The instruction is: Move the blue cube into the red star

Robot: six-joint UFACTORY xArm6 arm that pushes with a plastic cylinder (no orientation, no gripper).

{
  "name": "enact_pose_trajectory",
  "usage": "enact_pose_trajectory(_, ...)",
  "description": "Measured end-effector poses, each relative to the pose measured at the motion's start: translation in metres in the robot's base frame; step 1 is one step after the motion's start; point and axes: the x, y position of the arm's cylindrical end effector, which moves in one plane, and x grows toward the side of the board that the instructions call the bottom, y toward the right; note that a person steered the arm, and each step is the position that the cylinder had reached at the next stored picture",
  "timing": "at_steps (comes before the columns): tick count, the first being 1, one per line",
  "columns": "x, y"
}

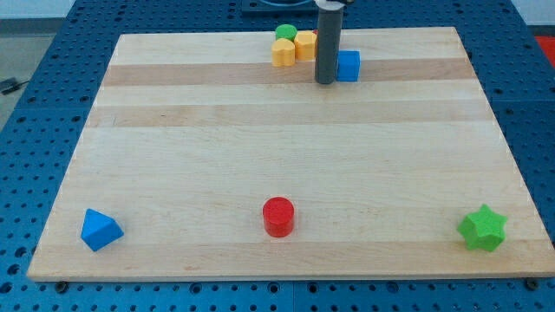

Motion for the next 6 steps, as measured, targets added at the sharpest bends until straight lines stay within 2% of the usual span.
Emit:
enact_pose_trajectory(1,0.008,0.000)
enact_pose_trajectory(2,0.042,0.003)
enact_pose_trajectory(3,0.055,0.027)
enact_pose_trajectory(5,-0.007,0.046)
enact_pose_trajectory(6,-0.016,0.046)
